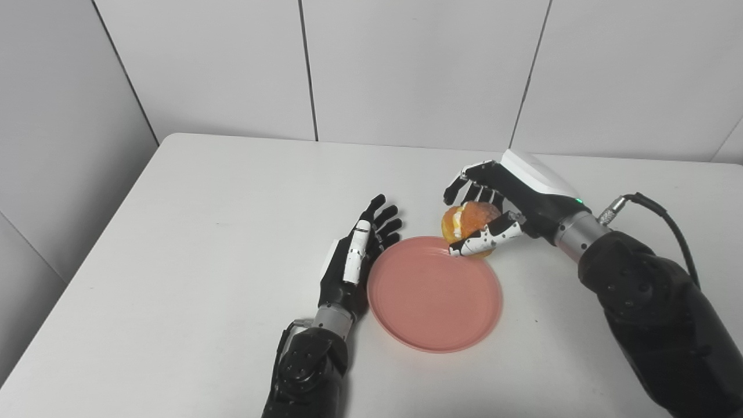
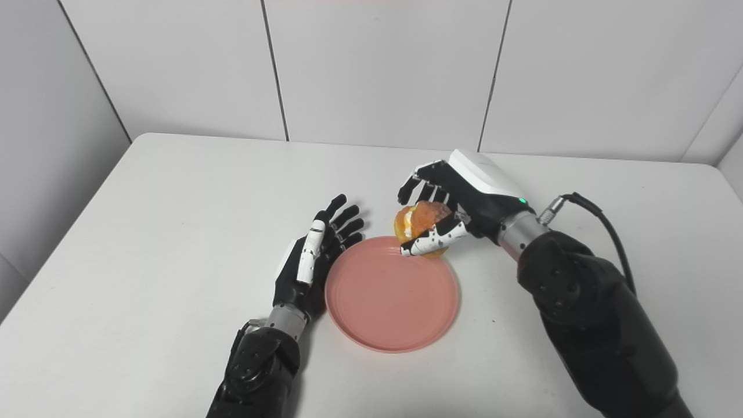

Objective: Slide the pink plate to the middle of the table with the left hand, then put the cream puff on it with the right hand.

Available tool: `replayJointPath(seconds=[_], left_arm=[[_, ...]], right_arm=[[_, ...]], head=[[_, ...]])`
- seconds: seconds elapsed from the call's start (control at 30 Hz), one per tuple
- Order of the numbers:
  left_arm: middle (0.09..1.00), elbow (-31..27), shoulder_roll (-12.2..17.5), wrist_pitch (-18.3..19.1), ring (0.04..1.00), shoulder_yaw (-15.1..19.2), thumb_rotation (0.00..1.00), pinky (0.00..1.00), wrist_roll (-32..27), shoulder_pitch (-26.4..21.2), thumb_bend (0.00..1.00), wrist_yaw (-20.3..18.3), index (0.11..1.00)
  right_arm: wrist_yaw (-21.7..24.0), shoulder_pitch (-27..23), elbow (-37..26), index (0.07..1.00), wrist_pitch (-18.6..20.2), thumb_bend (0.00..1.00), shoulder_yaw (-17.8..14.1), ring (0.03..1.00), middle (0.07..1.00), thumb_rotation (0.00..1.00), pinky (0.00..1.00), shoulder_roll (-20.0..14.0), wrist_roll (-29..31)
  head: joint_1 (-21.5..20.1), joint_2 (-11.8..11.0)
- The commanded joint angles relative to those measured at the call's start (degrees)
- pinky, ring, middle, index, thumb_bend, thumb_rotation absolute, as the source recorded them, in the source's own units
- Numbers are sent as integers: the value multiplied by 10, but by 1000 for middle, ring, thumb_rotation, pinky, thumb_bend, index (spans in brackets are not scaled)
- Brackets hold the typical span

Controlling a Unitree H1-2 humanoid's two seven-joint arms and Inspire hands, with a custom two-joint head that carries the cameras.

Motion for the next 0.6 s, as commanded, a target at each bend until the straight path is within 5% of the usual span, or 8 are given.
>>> replayJointPath(seconds=[0.0, 0.57], left_arm=[[898, 30, -6, 40, 881, -2, 1000, 878, 8, 18, 408, 16, 905], [897, 21, -9, 41, 882, 1, 1000, 869, 15, 17, 415, 15, 894]], right_arm=[[-6, -16, -6, 542, -22, 515, 2, 363, 424, 0, 283, 6, -12], [-5, -2, 64, 489, -48, 525, 55, 342, 475, 0, 268, 54, -41]], head=[[2, 2], [-15, 15]])
